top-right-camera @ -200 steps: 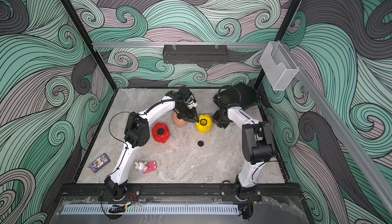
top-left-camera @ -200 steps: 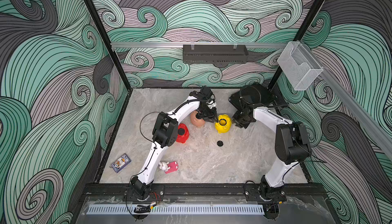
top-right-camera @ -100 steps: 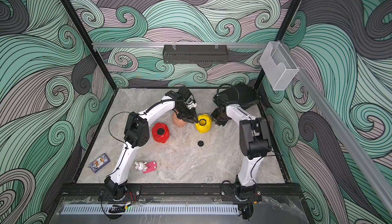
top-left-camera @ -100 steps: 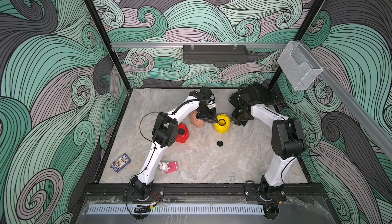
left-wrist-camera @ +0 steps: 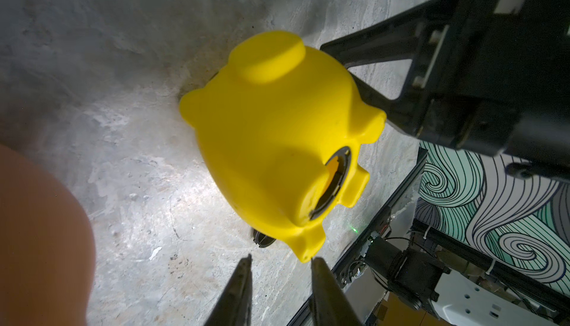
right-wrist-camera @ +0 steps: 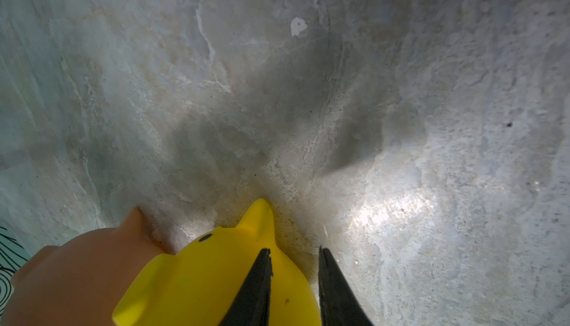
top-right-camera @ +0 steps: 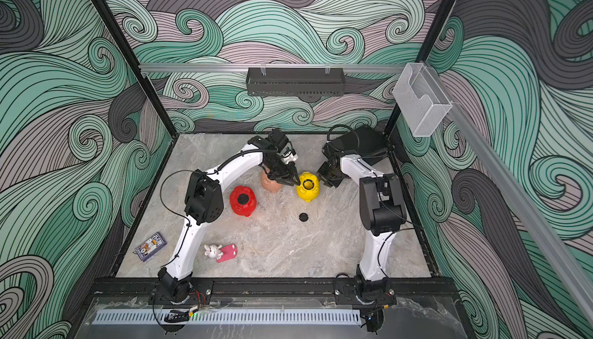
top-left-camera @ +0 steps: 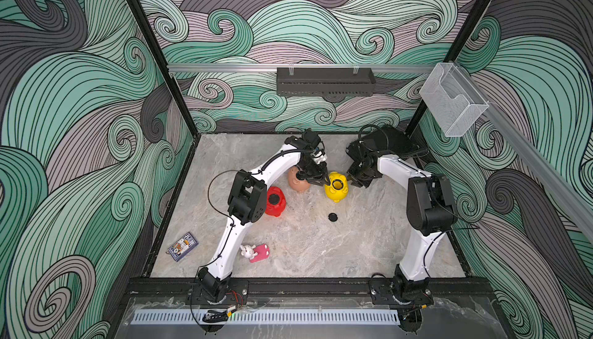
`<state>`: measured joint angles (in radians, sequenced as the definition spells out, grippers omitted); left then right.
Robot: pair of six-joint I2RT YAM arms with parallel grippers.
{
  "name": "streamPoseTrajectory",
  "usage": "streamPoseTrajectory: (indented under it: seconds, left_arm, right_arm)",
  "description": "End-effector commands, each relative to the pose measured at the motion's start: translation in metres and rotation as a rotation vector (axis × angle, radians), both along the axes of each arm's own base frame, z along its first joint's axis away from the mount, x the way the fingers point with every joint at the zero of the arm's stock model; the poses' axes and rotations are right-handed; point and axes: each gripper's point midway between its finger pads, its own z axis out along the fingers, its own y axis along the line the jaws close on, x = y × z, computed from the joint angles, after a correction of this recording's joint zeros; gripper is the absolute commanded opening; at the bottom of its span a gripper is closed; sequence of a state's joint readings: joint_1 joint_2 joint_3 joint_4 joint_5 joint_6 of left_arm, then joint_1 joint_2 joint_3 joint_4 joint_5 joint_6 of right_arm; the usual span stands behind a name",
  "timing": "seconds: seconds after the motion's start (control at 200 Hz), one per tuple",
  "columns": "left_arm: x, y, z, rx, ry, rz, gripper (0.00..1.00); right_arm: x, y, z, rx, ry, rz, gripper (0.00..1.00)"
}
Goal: Close piggy banks
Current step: Adjust the piggy bank at the center of the board, then move the knob to the center of the board.
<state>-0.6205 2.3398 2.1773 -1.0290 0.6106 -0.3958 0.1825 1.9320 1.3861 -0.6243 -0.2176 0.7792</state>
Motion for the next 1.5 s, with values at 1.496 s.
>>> streamPoseTrajectory:
  seconds: [1.496]
  left_arm:
    - [-0.058,0.221,0.103,0.142,-0.457,0.393,0.36]
  right_arm:
    - [-0.158,0.064,0.013,0.281,-0.184,-0.277,0.26]
